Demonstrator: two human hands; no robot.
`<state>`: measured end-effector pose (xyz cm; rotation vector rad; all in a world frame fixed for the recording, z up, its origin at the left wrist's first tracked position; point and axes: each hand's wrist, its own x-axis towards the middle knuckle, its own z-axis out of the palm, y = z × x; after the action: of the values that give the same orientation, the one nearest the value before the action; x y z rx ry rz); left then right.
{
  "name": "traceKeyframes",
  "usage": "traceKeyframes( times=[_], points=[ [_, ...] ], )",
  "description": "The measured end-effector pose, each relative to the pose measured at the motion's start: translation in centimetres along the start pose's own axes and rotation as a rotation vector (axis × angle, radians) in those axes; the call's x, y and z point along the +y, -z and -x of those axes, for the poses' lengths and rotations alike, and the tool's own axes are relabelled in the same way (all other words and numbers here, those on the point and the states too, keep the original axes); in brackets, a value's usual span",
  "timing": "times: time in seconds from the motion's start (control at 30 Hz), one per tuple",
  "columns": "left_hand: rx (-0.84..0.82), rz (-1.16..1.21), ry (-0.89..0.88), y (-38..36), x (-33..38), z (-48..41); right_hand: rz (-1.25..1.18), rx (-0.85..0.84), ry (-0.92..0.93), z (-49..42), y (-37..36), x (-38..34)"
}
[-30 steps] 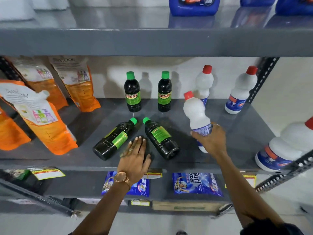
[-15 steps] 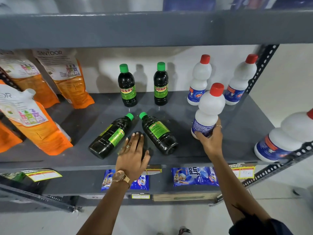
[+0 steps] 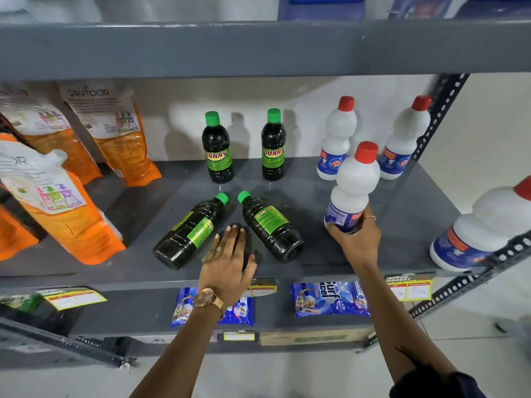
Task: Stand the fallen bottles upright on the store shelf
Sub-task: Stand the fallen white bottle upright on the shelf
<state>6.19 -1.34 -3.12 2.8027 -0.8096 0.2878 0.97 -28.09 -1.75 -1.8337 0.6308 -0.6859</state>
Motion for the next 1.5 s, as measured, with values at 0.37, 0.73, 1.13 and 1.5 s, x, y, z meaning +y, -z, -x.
traceKeyframes(
  times=[0.37, 0.73, 1.13, 1.5],
  points=[
    [-0.013, 0.023, -0.002, 0.0, -0.1, 0.0, 0.006, 0.000, -0.022, 0.5, 0.1, -0.1],
    [-0.007, 0.032, 0.003, 0.2, -0.1, 0.1, -0.033, 0.105, -0.041, 0.1, 0.0, -0.2],
    [-0.053, 0.016, 0.019, -0.2, -0.2, 0.0, 0.032, 0.079, -0.029, 0.2, 0.0, 0.0],
    [-0.073, 0.009, 0.006, 0.3, -0.1, 0.2, 0.078, 0.108, -0.007, 5.1, 2.8, 1.4]
  ],
)
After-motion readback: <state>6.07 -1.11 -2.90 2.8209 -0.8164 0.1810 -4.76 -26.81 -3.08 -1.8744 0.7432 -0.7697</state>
